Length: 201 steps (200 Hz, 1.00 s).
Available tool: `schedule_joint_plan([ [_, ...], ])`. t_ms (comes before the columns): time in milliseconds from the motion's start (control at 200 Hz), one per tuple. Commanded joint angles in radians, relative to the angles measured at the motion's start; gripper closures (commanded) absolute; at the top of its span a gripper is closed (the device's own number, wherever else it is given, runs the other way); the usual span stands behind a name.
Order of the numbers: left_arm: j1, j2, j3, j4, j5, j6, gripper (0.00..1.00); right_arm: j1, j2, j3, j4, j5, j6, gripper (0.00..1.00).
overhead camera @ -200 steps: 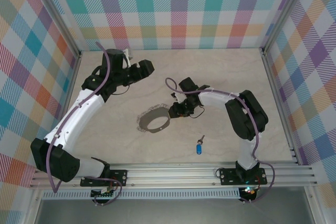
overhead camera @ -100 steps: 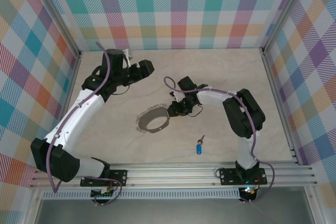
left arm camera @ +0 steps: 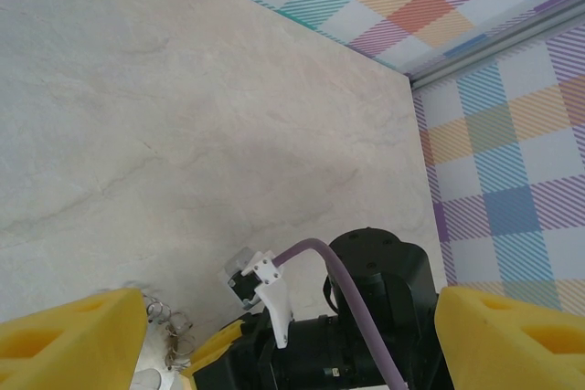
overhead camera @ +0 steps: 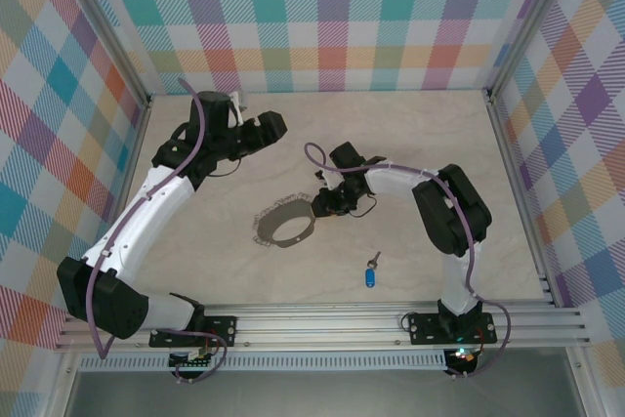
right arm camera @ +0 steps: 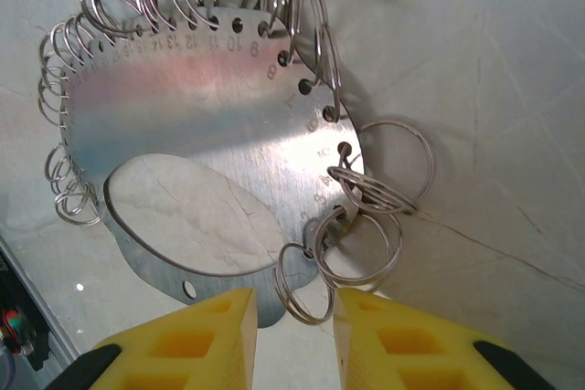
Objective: Put the keys on the keyring
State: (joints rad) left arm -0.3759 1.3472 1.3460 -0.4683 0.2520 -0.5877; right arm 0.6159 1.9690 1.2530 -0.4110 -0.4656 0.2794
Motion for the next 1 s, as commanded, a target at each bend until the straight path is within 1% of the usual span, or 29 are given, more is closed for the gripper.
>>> schedule_joint_plan([
  [0,0.005,0.000,-0.009,0.017,0.001,-0.011,0.17,0.004,0.027,0.035,-0.005,-0.025,-0.009,0.74],
  [320,0.005,-0.003,-0.014,0.020,0.001,-0.014,0.17,0.005,0.031,0.031,-0.012,-0.022,-0.016,0.76],
  [515,0.005,-0.003,-0.015,0.023,0.001,-0.014,0.17,0.005,0.033,0.029,-0.017,-0.019,-0.020,0.81],
  [615,0.005,-0.002,-0.016,0.023,0.000,-0.014,0.17,0.005,0.034,0.033,-0.020,-0.018,-0.022,0.85],
  [785,0.005,-0.004,-0.019,0.025,-0.001,-0.014,0.17,0.005,0.037,0.034,-0.027,-0.016,-0.025,0.87],
  [835,0.005,-0.005,-0.020,0.024,0.001,-0.013,0.17,0.005,0.037,0.034,-0.026,-0.013,-0.026,0.85],
  [925,0.005,-0.004,-0.020,0.025,0.001,-0.013,0.17,0.005,0.038,0.031,-0.030,-0.005,-0.026,0.73],
  [1000,0.004,-0.004,-0.020,0.024,0.001,-0.012,0.16,0.005,0.035,0.028,-0.035,-0.002,-0.028,0.71],
])
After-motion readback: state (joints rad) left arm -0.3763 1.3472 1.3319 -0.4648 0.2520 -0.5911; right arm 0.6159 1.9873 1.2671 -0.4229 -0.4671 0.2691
